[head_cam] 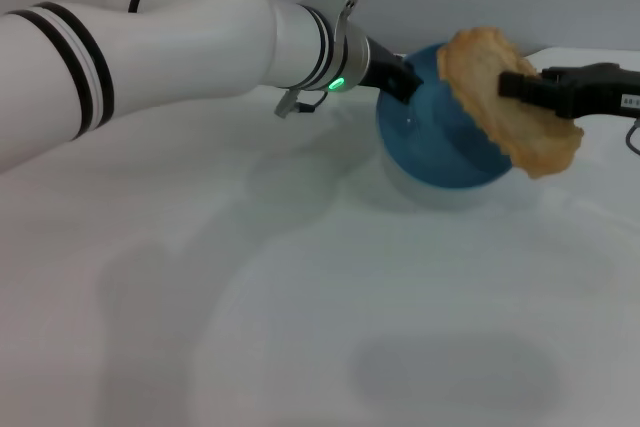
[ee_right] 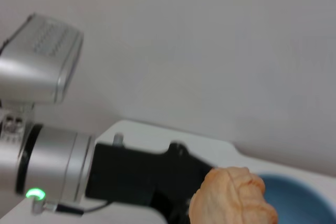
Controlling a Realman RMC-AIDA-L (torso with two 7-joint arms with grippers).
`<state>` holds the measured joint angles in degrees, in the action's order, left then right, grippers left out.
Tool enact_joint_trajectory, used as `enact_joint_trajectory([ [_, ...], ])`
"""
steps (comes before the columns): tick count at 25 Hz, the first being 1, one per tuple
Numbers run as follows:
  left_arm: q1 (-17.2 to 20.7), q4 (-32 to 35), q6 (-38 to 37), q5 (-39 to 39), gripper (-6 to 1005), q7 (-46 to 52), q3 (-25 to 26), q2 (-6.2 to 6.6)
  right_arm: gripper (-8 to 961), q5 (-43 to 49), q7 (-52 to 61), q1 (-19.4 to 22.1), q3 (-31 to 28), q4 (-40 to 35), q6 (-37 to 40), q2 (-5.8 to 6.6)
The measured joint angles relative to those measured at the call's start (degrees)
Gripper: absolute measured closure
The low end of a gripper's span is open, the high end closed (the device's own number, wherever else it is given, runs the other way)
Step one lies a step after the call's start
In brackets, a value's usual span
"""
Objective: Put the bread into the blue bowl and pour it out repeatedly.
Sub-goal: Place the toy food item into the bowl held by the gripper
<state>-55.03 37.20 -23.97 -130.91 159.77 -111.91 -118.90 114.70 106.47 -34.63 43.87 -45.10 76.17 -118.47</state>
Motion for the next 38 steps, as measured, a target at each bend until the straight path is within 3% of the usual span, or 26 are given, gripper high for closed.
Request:
enact_joint_trajectory([
  [6,0.0,0.0,-1.4,2.7,1001,-0.1,0.0,-0.01,755,-1.7,-2.0,0.4,0.5,0.9,-4.4,-0.19],
  [9,-0.1,0.4,-1.9,3.3,1001,-0.1,-0.1,-0.02,772,-5.2,-5.9,-0.3,0.9,5.6,-8.7,-0.15],
  [15,-0.2,0.8,-2.0,4.8,1000,-0.3,-0.7,-0.07,785,-10.3,-14.8,-2.0,1.0,11.9,-9.6,-0.22],
  [27,0.1,0.9,-1.5,5.8,1000,-0.5,-1.4,0.07,799,-12.8,-15.3,-3.2,0.9,16.2,-12.3,-0.08],
  [33,0.1,0.4,-1.2,5.5,1000,-0.5,-1.7,0.11,730,-13.3,-15.6,-2.6,0.4,16.7,-12.7,-0.2],
  [38,1.2,0.1,0.5,5.4,999,-0.6,-1.7,0.24,472,-19.8,-23.1,-2.4,0.9,19.5,-15.1,-0.26],
])
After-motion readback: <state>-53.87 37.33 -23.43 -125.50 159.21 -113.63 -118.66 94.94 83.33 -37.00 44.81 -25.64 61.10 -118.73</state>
